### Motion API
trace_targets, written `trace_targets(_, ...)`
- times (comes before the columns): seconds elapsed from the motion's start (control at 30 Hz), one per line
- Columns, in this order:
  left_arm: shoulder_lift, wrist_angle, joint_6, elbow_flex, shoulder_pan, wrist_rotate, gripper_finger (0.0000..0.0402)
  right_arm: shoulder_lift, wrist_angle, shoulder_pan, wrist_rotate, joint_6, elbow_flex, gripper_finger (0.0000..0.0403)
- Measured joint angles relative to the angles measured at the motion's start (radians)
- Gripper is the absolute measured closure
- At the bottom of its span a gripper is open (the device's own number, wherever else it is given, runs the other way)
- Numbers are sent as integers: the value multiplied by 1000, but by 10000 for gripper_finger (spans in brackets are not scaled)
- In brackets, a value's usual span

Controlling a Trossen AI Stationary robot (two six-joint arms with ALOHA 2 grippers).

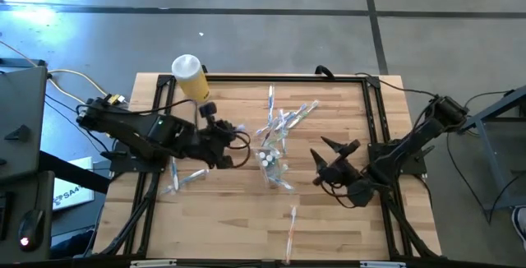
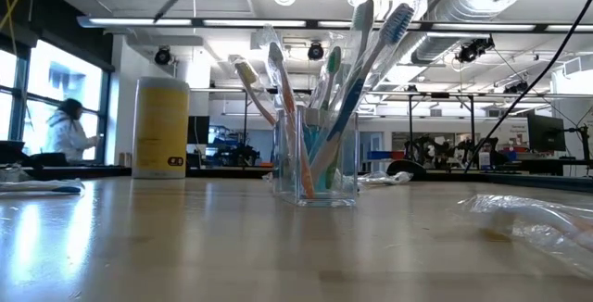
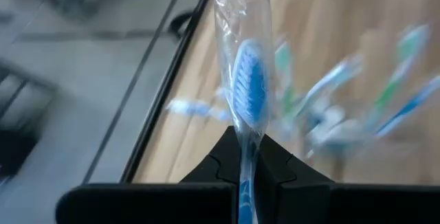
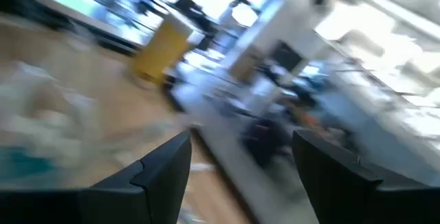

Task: Pick & Place toothbrushing station
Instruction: Put the blue toothbrush into the transparent organizer

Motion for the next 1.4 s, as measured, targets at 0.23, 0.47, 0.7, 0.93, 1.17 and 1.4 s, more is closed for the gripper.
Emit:
trace_targets(0.23, -56, 617, 284, -237, 4, 277, 398, -120, -149, 34, -368, 251, 0, 158)
trace_targets(0.47, -37, 1105, 320, -431, -11, 530, 398, -132, -63, -9, -708, 261, 0, 158)
trace_targets(0.7, -13, 1248, 327, -476, -54, 570, 398, -115, 112, -73, -951, 126, 0, 158)
trace_targets(0.93, 69, 1323, 320, -477, -62, 592, 398, -116, 333, -136, -987, 45, 0, 158)
trace_targets(1.17, 150, 1409, 318, -476, -61, 577, 398, -115, 371, -213, -1237, 106, 0, 158)
trace_targets(1.4, 194, 1466, 321, -475, -60, 515, 398, -29, 436, -261, -1321, 138, 0, 158)
